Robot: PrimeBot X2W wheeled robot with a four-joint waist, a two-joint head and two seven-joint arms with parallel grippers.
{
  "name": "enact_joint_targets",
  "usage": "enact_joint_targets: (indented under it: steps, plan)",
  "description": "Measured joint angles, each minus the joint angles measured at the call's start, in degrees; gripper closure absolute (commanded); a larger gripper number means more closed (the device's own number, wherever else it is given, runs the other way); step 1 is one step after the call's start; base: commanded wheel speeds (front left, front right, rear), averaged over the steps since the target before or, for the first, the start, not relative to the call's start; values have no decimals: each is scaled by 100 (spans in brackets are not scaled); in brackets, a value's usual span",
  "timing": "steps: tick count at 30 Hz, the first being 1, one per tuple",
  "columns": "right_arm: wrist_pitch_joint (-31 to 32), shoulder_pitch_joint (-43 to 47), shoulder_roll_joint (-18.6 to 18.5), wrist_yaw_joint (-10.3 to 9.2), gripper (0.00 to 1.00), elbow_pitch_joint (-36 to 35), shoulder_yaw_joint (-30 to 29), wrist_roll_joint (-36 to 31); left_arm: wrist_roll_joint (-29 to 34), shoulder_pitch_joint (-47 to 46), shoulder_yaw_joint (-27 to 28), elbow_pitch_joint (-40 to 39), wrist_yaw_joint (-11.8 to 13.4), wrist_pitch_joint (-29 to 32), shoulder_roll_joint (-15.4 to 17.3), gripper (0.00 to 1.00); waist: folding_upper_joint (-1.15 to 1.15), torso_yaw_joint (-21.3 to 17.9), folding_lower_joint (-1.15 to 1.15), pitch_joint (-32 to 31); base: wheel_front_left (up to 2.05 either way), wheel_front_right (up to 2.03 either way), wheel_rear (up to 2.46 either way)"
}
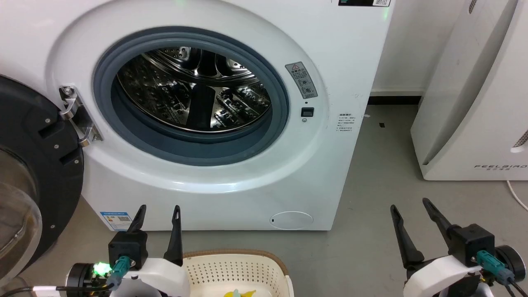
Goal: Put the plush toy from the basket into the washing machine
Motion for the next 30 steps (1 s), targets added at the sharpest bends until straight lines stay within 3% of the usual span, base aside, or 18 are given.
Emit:
enact_joint_targets:
  steps: [14, 30]
  plan:
    - [-156, -3, 0, 0, 0, -23, -51, 114, -134, -190, -199, 436, 23, -149, 0, 0, 0, -58, 0, 186, 0, 0, 0]
    - [-352, -235, 0, 0, 0, -58, -98, 370, -541, -772, -624, 1707, -21, -324, -3, 0, 0, -180, 0, 679, 0, 0, 0]
